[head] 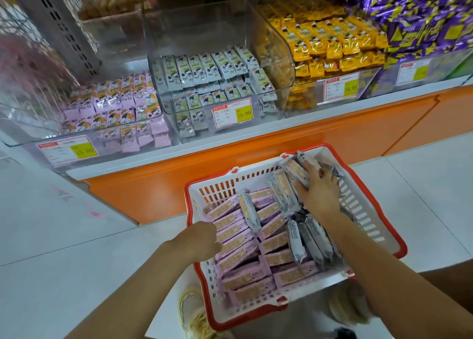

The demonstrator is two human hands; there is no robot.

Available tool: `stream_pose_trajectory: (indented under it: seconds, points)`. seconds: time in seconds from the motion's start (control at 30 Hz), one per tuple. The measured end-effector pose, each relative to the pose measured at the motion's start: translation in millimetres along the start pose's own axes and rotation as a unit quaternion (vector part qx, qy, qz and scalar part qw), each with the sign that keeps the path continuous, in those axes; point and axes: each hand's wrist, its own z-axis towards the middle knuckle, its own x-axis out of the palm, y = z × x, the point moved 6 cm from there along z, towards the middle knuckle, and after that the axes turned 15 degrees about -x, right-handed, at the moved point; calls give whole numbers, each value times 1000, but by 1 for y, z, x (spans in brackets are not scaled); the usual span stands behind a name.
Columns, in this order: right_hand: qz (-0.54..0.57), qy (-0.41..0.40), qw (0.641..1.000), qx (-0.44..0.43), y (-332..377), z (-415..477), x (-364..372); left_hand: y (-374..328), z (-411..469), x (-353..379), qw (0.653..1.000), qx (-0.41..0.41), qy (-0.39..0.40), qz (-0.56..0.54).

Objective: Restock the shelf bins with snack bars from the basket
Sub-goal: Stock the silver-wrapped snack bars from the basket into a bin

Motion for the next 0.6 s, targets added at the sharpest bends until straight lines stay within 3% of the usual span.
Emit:
stream_pose_trajectory:
  seconds: [0.2,0.27,0.3,0.37,0.4,0.5,0.53,0.6]
  points:
    - [63,21,997,-32,12,-6,-3,2,-2,-7,999,-8,13,-33]
    - [213,-4,977,3,20,-13,-15,0,-6,-15,998,5,-1,-69]
    - [310,-6,950,40,27,-18,-22,-3,-8,-22,995,17,-18,-99]
    - [507,45,851,133,46,-31,-31,-9,-18,-40,980,27,-40,-195]
    - [605,99,772,168,60,-41,-32,-12,-23,-49,967,32,-43,-248]
    - [818,222,486,212,105,-66,-38,-24,-39,-71,917,61,-27,-392]
    - [843,245,424,223,117,-72,-41,-28,-45,-76,894,82,-14,-440]
    - [858,280,367,226,135,-80,-45,-33,-56,-85,844,119,19,-522]
